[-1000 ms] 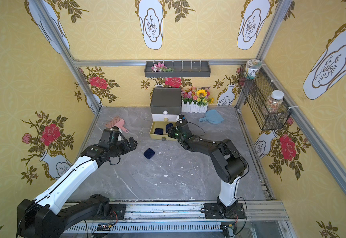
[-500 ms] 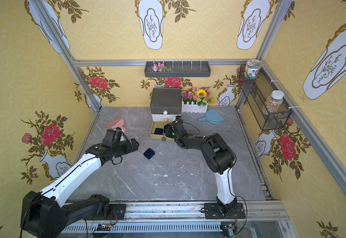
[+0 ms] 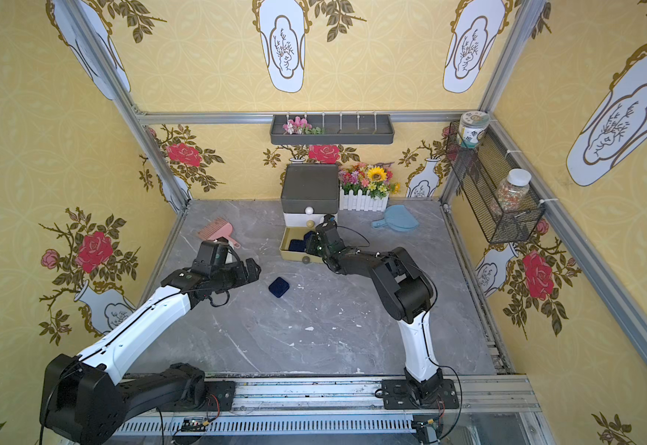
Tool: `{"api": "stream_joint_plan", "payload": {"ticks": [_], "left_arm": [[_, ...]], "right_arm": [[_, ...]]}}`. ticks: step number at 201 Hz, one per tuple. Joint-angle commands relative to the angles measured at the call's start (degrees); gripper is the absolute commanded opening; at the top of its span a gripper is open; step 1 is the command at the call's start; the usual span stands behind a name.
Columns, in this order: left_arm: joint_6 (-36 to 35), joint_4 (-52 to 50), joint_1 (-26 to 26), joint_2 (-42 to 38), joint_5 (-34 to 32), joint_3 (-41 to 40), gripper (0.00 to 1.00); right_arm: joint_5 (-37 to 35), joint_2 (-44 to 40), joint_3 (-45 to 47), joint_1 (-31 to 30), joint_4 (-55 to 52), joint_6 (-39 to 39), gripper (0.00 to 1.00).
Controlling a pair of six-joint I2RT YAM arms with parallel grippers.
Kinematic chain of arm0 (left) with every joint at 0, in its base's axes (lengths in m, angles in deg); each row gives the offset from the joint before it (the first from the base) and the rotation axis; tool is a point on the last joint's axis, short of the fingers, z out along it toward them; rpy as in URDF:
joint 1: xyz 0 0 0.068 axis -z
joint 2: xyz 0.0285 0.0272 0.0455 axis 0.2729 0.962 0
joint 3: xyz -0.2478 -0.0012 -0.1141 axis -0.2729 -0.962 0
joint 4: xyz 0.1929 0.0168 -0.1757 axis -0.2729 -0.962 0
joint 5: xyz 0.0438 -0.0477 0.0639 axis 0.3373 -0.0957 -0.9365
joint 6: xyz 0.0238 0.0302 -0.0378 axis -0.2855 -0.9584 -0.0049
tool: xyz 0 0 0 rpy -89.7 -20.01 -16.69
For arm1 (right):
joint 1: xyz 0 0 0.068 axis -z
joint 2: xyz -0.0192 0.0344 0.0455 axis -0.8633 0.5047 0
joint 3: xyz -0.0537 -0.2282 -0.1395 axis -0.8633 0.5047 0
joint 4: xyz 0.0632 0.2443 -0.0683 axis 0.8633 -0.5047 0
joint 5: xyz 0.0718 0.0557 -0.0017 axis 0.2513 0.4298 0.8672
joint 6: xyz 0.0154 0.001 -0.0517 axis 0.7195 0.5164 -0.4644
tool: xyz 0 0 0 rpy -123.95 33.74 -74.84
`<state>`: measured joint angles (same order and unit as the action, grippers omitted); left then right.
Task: Place the brooch boxes into the drawer by color
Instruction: Place the brooch box in the drawer, then adjust the brooch box in the drawer.
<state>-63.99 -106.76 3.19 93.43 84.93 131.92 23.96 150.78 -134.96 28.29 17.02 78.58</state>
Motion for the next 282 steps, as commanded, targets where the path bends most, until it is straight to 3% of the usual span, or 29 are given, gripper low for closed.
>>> {"api": "stream_joint_plan", "payload": {"ticks": [1, 24, 50, 75, 121, 134, 156, 177, 240, 282], "left_arm": [[-0.5, 1.0, -0.1, 0.1, 0.5, -0.3, 1.00], [-0.5, 1.2, -0.1, 0.1, 0.7, -0.3, 1.00], [-0.5, 1.2, -0.1, 0.1, 0.8, -0.3, 1.00], [-0.6, 0.8, -0.1, -0.1, 0.8, -0.3, 1.00], [-0.4, 0.9, -0.1, -0.1, 1.1, -0.2, 1.00], [-0.4, 1.0, -0.1, 0.0, 1.2, -0.2, 1.00], [-0.1, 1.0, -0.1, 0.1, 1.4, 0.0, 1.00], [0.8, 1.1, -0.1, 0.0, 1.7, 0.2, 1.00], [1.0, 0.9, -0.1, 0.9, 3.5, 0.5, 1.00], [0.5, 0.7, -0.1, 2.1, 4.8, 0.5, 1.00]], "right_arm": [[-2.4, -0.7, -0.8, 0.2, -5.2, -2.0, 0.24], [-1.7, -0.3, -2.3, 0.5, -8.0, -2.8, 0.29], [-1.7, -0.3, -2.9, 0.9, -8.7, -2.6, 0.51], [-3.1, -1.2, -3.0, 0.8, -9.6, -3.3, 0.62], [-8.1, -5.3, -3.8, -0.7, -13.8, -8.6, 0.64], [-9.0, -6.5, -4.2, -1.6, -14.5, -10.5, 0.58], [-8.1, -6.9, -4.7, -2.7, -14.3, -12.5, 0.24], [-7.0, -5.4, -5.8, -2.6, -14.6, -12.1, 0.06], [-6.1, 1.0, -10.9, -1.3, -19.2, -10.3, 0.03], [-8.7, -0.4, -7.9, -0.2, -20.7, -9.9, 0.03]]}}
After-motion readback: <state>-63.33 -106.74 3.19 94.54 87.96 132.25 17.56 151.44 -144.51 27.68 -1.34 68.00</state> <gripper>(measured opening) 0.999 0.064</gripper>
